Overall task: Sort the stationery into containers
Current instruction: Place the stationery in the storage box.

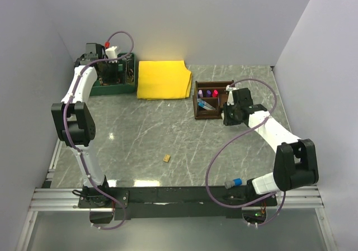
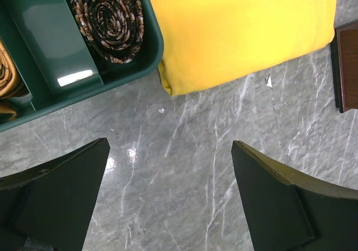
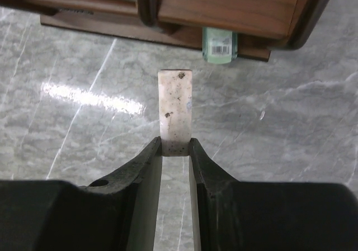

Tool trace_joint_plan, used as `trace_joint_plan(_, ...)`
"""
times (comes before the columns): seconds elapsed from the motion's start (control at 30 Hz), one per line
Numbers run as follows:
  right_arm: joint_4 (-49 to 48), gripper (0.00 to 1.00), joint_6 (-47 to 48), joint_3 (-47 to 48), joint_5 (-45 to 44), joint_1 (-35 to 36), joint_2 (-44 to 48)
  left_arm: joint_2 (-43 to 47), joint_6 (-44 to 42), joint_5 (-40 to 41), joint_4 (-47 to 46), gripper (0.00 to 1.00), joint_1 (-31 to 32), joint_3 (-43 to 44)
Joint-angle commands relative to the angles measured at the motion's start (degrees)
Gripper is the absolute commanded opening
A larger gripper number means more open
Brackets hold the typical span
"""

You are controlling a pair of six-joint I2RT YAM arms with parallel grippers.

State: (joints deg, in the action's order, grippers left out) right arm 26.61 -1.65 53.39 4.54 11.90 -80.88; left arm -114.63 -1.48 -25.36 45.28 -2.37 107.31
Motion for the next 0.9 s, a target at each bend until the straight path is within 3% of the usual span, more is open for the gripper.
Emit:
trace_joint_plan(0.0, -4.02, 0.00, -1.42, 3.21, -1.63, -0.56, -3.22, 0.46, -0.46, 0.32, -0.89, 0.98, 0.26, 0.54)
trace_joint_plan(0.87, -8.94, 0.00, -6.87, 9.63, -4.45, -0.92, -13.78, -0.16, 0.16, 0.05, -1.24, 0.99, 0.17, -0.69)
